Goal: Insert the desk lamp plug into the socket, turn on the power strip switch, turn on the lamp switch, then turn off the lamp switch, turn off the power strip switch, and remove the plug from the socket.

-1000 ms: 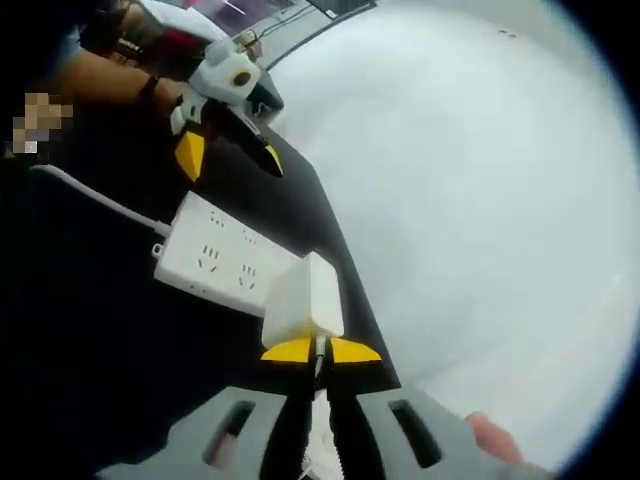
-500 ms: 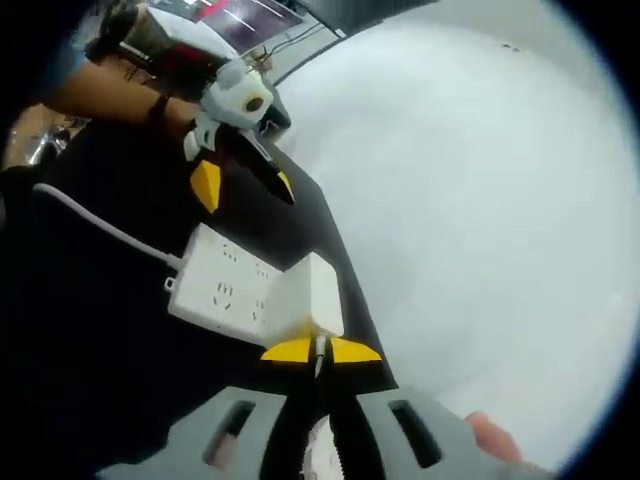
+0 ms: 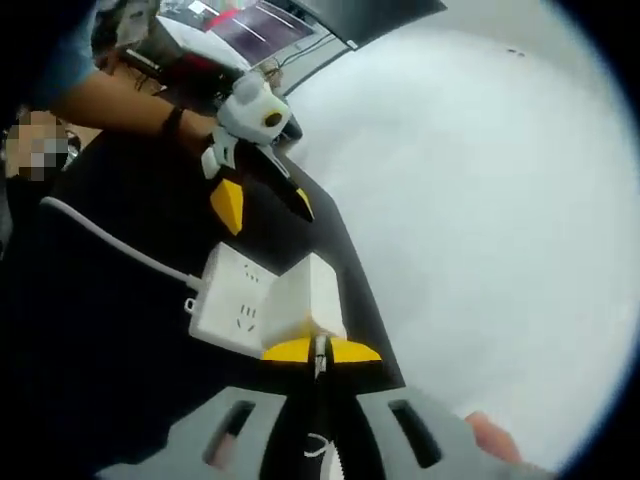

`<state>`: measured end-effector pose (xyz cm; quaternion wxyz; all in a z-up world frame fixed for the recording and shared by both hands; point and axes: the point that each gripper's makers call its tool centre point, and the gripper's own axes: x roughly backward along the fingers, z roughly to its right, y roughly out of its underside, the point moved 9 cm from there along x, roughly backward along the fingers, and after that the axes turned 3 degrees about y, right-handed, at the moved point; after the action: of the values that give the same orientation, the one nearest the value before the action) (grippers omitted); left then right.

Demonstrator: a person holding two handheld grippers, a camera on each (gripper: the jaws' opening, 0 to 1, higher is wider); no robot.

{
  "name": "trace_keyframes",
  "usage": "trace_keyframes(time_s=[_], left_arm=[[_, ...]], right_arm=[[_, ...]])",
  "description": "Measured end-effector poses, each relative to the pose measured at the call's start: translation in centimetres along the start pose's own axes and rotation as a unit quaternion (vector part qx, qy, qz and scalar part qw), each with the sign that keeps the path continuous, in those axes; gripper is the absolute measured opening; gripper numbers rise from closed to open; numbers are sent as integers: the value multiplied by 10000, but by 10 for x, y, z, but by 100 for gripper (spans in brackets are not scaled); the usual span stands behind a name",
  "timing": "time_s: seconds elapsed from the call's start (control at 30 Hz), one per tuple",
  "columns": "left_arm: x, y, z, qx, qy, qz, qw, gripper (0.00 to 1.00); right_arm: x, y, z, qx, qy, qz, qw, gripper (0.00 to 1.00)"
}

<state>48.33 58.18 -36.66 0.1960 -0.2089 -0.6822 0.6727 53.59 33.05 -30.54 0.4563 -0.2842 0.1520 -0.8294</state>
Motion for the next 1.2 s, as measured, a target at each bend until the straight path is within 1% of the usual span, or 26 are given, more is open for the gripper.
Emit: trace_keyframes(time_s=[0.3,0.37,0.67,0.77,0.83,1.07,1.1,1.2], left_arm=[[0,0,0,-27,-27,-20,10000,83],[0,0,-1,-27,-31,-24,10000,83],[-1,1,0,-51,-40,-57,10000,83],[-1,2,0,-57,-38,-88,9999,83],[-1,2,0,-49,-33,-86,9999,83],[-1,2,0,-85,-73,-150,9998,82],[-1,2,0,-81,-82,-152,9998,82],[0,1,-1,-27,-81,-96,9999,82]], right_arm=[[-1,1,-3,-83,-88,76,9999,6],[-2,1,-7,-114,-74,96,9999,6],[1,5,-10,-248,-76,208,9994,6],[0,5,-10,-260,-84,335,9991,6],[1,12,-11,-190,-117,448,9987,6],[-1,22,-9,-305,-169,639,9973,6],[-1,21,-10,-340,-182,688,9969,6],[-1,28,-10,-403,-208,814,9956,6]])
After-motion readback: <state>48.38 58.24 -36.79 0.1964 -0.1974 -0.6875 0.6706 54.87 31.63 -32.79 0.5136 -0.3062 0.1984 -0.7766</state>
